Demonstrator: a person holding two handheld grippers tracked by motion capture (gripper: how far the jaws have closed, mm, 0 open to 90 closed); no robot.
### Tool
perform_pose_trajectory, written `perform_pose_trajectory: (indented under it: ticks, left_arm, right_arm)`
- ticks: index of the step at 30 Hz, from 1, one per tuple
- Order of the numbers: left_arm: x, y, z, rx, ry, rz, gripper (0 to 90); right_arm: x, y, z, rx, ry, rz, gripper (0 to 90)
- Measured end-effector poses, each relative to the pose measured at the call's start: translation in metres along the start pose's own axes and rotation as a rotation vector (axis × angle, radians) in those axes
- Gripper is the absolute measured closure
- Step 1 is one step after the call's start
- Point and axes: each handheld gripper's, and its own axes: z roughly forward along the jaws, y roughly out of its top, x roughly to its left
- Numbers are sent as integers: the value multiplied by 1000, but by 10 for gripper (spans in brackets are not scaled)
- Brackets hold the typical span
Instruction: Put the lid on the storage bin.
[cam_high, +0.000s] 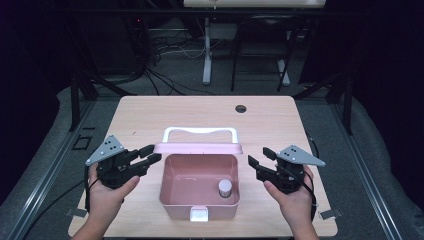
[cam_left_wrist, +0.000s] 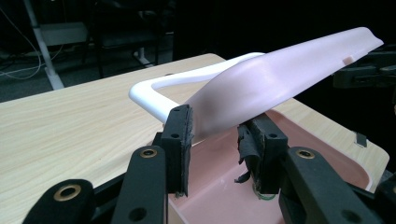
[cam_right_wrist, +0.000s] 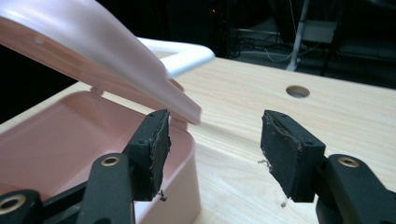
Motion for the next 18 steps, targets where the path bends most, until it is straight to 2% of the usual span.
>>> perform_pose_trajectory:
  ticks: [3, 4, 8, 18]
  left_arm:
    - [0, -1, 0, 2, 3, 0, 633]
    - [0, -1, 0, -3, 2, -3, 630]
    - [-1, -2, -1, 0, -1, -2, 630]
    - [-6, -8, -6, -3, -16, 4, 629]
  right_arm:
    - [-5, -4, 2, 0, -12, 17, 382]
    - [-8, -6, 3, 5, -41, 9, 352]
    - [-11, -9, 6, 34, -35, 39, 335]
    - [-14, -13, 10, 64, -40, 30, 335]
